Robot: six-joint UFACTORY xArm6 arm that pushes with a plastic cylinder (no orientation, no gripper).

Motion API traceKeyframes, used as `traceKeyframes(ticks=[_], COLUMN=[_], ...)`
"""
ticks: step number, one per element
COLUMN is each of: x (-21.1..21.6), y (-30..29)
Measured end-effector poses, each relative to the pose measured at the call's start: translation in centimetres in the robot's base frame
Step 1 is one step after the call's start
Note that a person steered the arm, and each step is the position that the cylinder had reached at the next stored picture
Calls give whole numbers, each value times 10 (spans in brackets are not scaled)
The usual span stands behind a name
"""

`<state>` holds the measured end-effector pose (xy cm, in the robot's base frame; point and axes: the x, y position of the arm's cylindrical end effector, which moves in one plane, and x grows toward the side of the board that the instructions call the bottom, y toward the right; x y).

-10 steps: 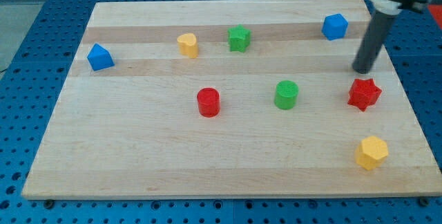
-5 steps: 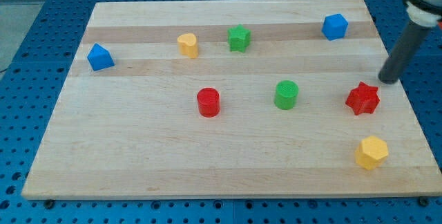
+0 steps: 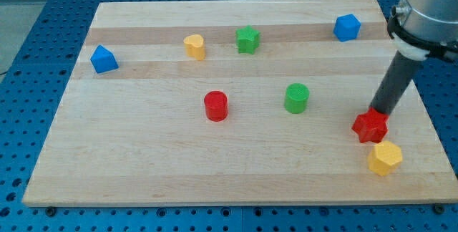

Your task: Push the red star into the hexagon

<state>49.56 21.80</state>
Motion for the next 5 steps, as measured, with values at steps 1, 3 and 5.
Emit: traceKeyframes(ticks=[1, 3, 5], x=[8, -29, -16], y=[-1, -2, -18])
